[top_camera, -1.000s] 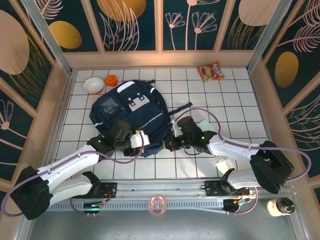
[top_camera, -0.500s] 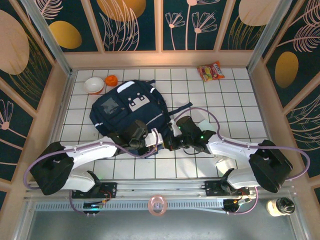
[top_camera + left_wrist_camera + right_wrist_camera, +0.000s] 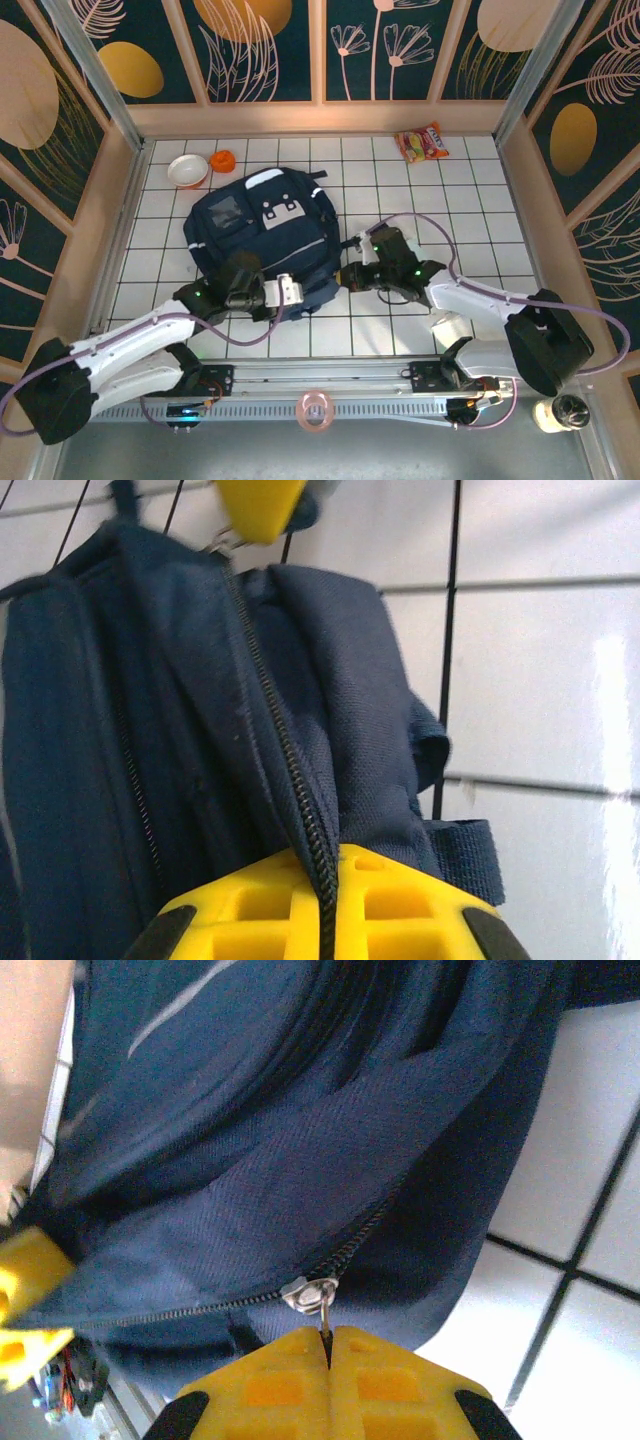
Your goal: Pack the student bag
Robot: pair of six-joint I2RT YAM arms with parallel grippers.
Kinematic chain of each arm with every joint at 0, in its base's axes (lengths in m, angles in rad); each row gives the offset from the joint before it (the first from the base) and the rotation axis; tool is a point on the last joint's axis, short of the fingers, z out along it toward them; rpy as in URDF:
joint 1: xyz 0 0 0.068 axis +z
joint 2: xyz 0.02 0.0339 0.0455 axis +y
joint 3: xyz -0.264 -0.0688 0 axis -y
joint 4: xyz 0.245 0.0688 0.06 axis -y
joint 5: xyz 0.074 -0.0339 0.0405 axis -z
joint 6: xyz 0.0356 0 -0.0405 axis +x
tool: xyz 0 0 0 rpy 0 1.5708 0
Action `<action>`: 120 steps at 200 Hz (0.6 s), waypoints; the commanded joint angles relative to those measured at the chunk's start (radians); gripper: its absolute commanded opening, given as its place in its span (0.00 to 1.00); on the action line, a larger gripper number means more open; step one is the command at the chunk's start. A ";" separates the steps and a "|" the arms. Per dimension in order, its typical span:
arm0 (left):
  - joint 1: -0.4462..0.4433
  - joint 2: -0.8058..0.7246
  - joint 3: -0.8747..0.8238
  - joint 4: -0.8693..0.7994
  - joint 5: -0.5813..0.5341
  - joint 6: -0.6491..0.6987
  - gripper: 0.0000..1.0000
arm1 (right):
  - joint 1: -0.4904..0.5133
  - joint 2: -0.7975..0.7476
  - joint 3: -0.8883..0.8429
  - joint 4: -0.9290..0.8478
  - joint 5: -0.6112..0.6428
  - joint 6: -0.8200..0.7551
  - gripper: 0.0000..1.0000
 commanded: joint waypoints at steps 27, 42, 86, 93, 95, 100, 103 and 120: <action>0.048 -0.085 0.058 -0.147 -0.027 -0.045 0.65 | 0.105 0.021 -0.034 0.098 0.077 0.102 0.00; 0.043 -0.063 0.079 -0.096 0.088 -0.132 0.98 | 0.108 0.027 -0.022 0.104 0.064 0.096 0.00; -0.073 0.112 0.112 0.151 -0.018 -0.272 0.99 | 0.113 0.018 0.014 0.078 0.056 0.070 0.00; -0.085 0.156 0.129 0.172 -0.031 -0.286 0.99 | 0.115 0.013 0.014 0.079 0.055 0.069 0.00; -0.087 0.168 0.133 0.177 -0.034 -0.289 0.99 | 0.115 0.011 0.014 0.079 0.055 0.071 0.00; -0.089 0.197 0.144 0.191 -0.043 -0.300 0.99 | 0.115 0.006 0.014 0.078 0.057 0.072 0.00; -0.091 0.212 0.149 0.196 -0.045 -0.304 0.99 | 0.115 0.003 0.014 0.077 0.058 0.072 0.00; -0.091 0.293 0.180 0.192 -0.037 -0.285 0.78 | 0.117 -0.017 0.010 0.074 0.066 0.073 0.00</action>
